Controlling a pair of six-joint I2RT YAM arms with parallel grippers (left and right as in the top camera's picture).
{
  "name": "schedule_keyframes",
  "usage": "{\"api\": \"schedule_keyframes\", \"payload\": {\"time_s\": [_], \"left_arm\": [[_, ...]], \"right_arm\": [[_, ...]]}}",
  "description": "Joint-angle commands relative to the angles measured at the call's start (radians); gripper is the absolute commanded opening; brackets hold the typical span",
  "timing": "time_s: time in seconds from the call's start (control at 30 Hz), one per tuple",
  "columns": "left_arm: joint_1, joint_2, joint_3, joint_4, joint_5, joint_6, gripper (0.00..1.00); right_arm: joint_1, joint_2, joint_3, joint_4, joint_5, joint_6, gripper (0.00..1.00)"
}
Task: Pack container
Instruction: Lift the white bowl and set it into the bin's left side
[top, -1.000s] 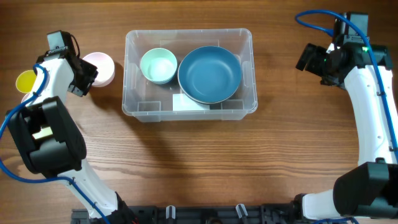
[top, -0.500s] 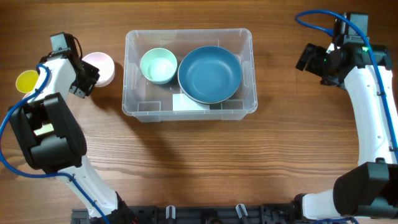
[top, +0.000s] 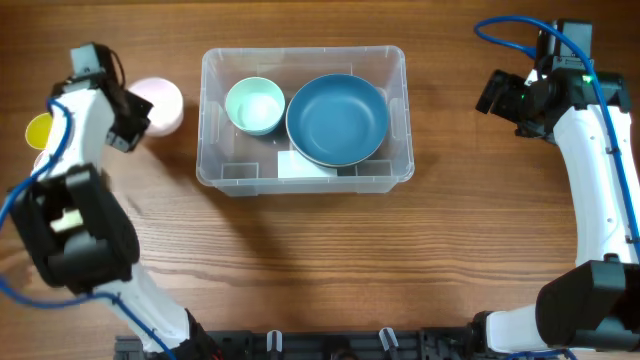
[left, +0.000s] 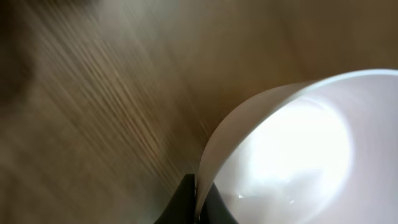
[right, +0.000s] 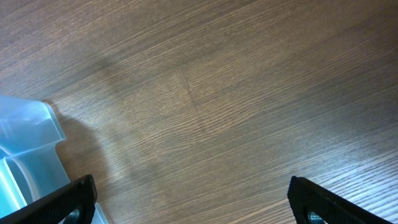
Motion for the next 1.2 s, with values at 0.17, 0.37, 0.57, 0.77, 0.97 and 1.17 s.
{"api": "schedule_keyframes", "payload": {"time_s": [0.17, 0.37, 0.57, 0.77, 0.97, 1.17], "left_arm": [[-0.091, -0.494, 0.079, -0.011, 0.009, 0.057, 0.04], [-0.321, -0.609, 0.079, -0.019, 0.008, 0.085, 0.04], [-0.515, -0.478, 0.079, -0.038, -0.075, 0.107, 0.04], [-0.558, -0.265, 0.079, -0.042, -0.111, 0.103, 0.04], [-0.547, -0.181, 0.079, -0.084, -0.149, 0.103, 0.04], [-0.538, -0.126, 0.079, -0.119, -0.149, -0.007, 0.04]], "right_arm": [[0.002, -0.018, 0.005, 0.002, 0.013, 0.005, 1.00], [0.002, -0.018, 0.005, 0.002, 0.013, 0.005, 1.00], [0.002, -0.018, 0.005, 0.002, 0.013, 0.005, 1.00], [0.002, -0.018, 0.005, 0.002, 0.013, 0.005, 0.99], [0.002, -0.018, 0.005, 0.002, 0.013, 0.005, 0.99], [0.002, -0.018, 0.005, 0.002, 0.013, 0.005, 1.00]]}}
